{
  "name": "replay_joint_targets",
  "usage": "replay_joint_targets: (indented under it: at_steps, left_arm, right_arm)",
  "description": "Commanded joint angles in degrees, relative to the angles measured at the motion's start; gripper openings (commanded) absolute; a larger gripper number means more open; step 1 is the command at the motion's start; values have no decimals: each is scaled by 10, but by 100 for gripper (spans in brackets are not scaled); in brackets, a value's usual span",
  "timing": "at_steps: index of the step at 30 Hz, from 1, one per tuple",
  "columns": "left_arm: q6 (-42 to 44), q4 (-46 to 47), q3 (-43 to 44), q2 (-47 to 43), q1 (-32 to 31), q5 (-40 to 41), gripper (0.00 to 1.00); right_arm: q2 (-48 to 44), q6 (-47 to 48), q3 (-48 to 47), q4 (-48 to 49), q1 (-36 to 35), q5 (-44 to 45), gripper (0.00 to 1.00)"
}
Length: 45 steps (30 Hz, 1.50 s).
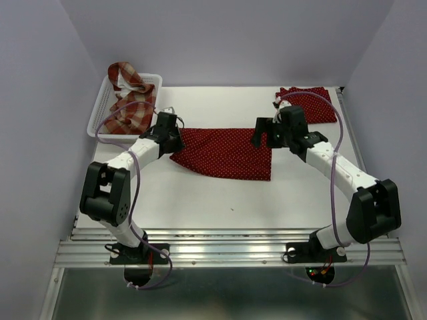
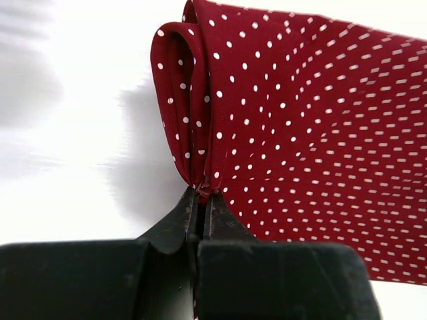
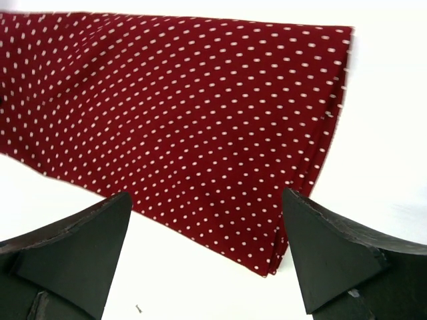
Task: Fold and stack the skirts
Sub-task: Fold the skirt
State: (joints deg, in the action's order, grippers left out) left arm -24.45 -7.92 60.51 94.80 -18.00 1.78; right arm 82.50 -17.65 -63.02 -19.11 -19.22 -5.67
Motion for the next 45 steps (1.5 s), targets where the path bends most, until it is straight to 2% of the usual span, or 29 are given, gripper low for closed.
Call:
replay_joint_targets:
  at_steps: [1,4,5,6,9,15,23,37,41,42,43,45]
  left_arm:
    - [-11,-26,18,-66,-3,44,0]
    - [-12,-41,22,-88,-7,51,0]
    - [-11,-46,23,-94,-8,50,0]
    - [-11,-49,25,-102,-8,50,0]
    - [-13,-63,33,-112,-11,49,0]
    - [-13,-86,51,-122,-15,53,0]
    - [-7,-95,66,-137,-19,55,0]
    - [-3,-93,88,-134,-35,46,0]
    - [-3,-97,93,-131,-36,60,0]
    - [-4,-100,94,-130,-37,62,0]
    - [-4,-102,94,-129,-37,67,0]
    - [-5,-107,96,-128,-37,74,0]
  right_arm:
    - [16,0,-24,67,-46,-21,98]
    - [65,-11,-46,101,-88,-20,78]
    - [97,-19,-53,110,-94,-19,60]
    - [114,-36,-59,133,-106,-19,51]
    - [178,-54,-93,173,-130,-11,31]
    - [279,-70,-169,185,-178,-2,25]
    - [364,-86,-206,203,-197,45,24]
    - [415,-85,-241,176,-220,54,26]
    - [357,-82,-236,155,-220,105,44]
    - [342,-81,-233,148,-220,122,56]
    - [328,-78,-228,145,-215,132,62]
    - [285,-78,-206,136,-208,148,86]
